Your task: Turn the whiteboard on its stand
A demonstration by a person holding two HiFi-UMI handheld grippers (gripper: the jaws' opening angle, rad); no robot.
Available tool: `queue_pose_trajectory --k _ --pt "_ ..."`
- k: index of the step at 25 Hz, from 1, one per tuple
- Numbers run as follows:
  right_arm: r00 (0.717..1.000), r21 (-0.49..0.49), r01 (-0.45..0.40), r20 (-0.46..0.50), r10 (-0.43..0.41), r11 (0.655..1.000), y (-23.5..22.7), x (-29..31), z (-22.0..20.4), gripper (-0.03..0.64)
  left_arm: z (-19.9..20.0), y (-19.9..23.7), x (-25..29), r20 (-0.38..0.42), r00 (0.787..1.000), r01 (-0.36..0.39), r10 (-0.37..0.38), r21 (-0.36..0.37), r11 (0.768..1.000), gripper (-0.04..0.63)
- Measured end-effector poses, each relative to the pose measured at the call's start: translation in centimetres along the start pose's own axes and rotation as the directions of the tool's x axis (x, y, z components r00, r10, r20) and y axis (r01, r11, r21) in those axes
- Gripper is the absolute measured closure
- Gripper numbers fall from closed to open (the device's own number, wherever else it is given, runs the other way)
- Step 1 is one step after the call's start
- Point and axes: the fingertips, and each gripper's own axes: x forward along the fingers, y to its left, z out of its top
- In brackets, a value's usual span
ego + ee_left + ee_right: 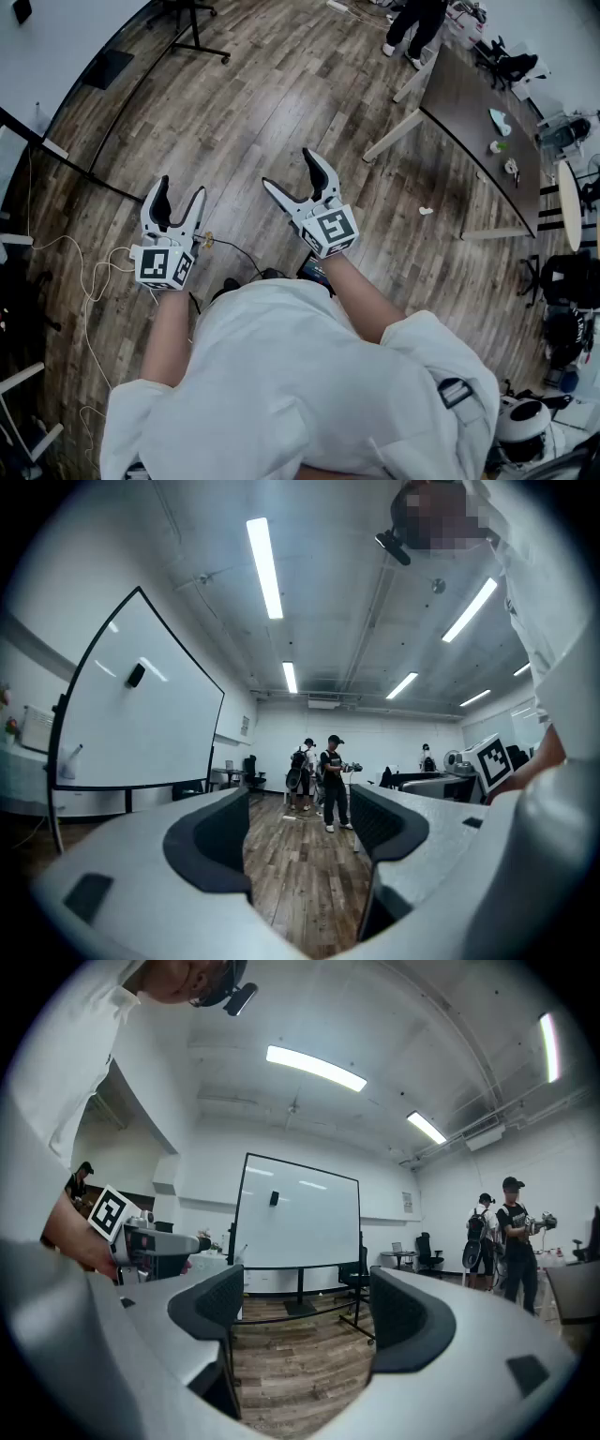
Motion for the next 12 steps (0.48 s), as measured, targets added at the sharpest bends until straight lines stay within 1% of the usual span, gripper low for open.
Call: queue_pose_trajectory --k 3,7,10,12 --pt "1.0 -0.005 0.009 0.012 -0.009 1.0 -0.9 -0.2 0.0 0.225 0.5 0.8 0.1 0.007 0.999 -0.032 0.031 0.031 0.999 0.25" --pt "0.999 -0.006 0.025 0.02 -0.025 1.0 -1.8 -0.6 -0.3 0.224 0.7 1.3 -0.4 0.024 0.999 -0.04 0.039 0.027 0.999 0.247" --pt "1.0 0.0 0.026 0.005 -0.026 1.0 -2.2 -1.1 -0.7 0.224 0.6 1.4 -1.1 0.014 0.999 -0.048 0.047 0.027 0.999 0.247" --pt "1.0 0.022 0.016 0.008 -0.016 1.0 -2.7 -1.3 -1.1 0.224 0.6 2.0 -1.3 0.014 0.998 -0.061 0.06 0.025 0.998 0.247"
